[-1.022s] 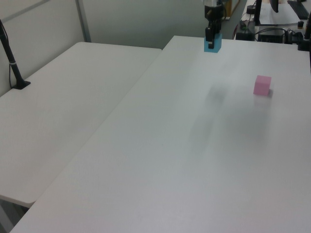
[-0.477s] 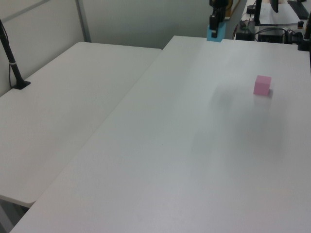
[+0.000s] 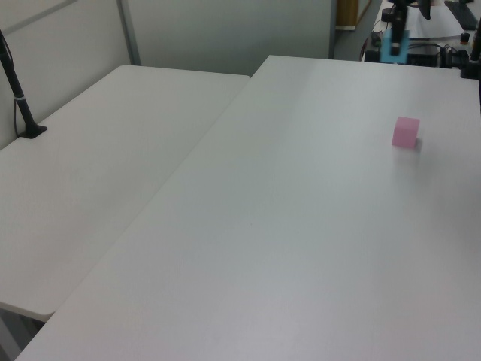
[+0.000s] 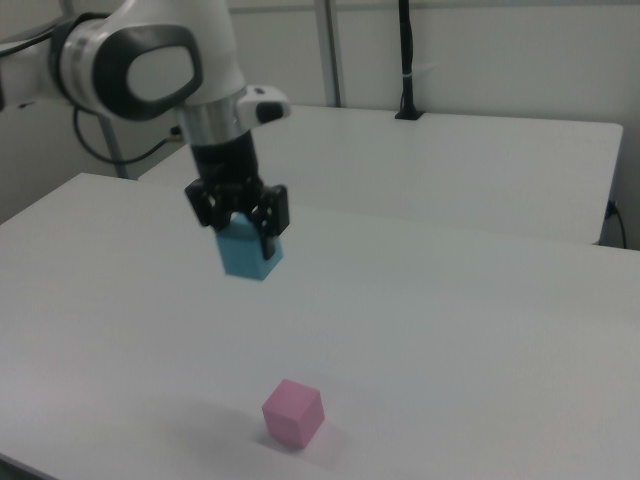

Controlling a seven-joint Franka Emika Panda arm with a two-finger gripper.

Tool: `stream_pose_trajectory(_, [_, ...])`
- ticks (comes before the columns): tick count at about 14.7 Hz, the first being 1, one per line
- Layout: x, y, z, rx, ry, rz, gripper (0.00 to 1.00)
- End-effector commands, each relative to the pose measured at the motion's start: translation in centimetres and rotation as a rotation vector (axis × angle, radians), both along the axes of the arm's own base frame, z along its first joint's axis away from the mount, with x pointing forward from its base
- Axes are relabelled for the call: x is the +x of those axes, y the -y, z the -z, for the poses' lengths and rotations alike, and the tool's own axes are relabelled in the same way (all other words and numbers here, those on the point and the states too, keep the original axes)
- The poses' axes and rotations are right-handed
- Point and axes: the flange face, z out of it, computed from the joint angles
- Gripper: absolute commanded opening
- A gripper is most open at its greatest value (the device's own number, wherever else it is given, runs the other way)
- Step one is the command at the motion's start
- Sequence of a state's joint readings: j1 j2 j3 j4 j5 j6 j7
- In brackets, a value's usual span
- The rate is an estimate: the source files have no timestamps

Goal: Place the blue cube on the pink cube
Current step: 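Lower the light-blue cube onto the top of the pink cube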

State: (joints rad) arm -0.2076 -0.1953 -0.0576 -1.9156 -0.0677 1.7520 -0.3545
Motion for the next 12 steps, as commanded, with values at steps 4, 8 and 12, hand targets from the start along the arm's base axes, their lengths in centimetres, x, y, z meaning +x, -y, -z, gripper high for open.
stream_pose_trajectory(4, [-5.9, 0.9, 6.8, -0.011, 0.066, -0.007, 0.18])
stream_pose_trajectory(8, [-6.4, 1.8, 12.2, -0.031, 0.081, -0.012, 0.18])
stream_pose_trajectory(12, [-5.5, 4.2, 15.3, -0.031, 0.067, 0.006, 0.18])
